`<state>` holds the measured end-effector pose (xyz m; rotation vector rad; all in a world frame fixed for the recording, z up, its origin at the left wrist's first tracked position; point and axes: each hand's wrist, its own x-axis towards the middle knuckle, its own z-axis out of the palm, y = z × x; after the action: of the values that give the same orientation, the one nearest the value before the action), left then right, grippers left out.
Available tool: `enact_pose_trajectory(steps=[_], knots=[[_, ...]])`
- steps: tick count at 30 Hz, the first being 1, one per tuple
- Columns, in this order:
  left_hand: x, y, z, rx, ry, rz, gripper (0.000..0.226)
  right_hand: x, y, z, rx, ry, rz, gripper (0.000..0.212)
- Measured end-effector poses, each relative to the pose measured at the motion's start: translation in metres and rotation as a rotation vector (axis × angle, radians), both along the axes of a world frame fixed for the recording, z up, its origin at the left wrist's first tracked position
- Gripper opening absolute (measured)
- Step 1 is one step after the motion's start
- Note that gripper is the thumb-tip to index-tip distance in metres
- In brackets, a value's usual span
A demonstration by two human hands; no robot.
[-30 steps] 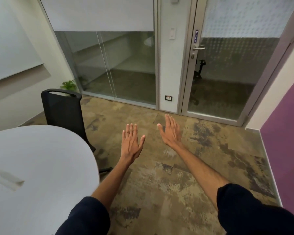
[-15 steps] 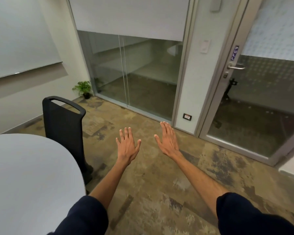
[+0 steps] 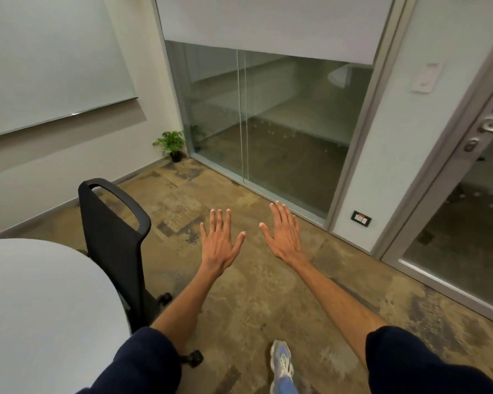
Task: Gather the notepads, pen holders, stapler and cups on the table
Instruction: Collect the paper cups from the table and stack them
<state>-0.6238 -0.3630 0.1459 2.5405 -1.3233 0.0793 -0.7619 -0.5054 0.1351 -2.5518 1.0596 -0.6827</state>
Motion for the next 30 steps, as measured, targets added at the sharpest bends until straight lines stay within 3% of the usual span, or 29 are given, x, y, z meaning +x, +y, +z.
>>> enact_pose_trajectory(steps=[6,12,22,30], knots=[[0.083,-0.088,-0.007,-0.027,0.007,0.061,0.067,0.095,-0.103,-0.002,0.067,0.066,0.087,0.063],[0.156,-0.158,0.004,-0.055,0.038,0.203,0.070,0.193,-0.193,0.016,0.051,0.136,0.227,0.060],[0.282,-0.215,-0.007,-0.050,0.084,0.406,0.065,0.355,-0.246,0.020,0.042,0.101,0.471,0.057],[0.431,-0.254,-0.018,-0.091,0.051,0.523,0.069,0.526,-0.284,0.015,0.004,0.114,0.606,0.059]])
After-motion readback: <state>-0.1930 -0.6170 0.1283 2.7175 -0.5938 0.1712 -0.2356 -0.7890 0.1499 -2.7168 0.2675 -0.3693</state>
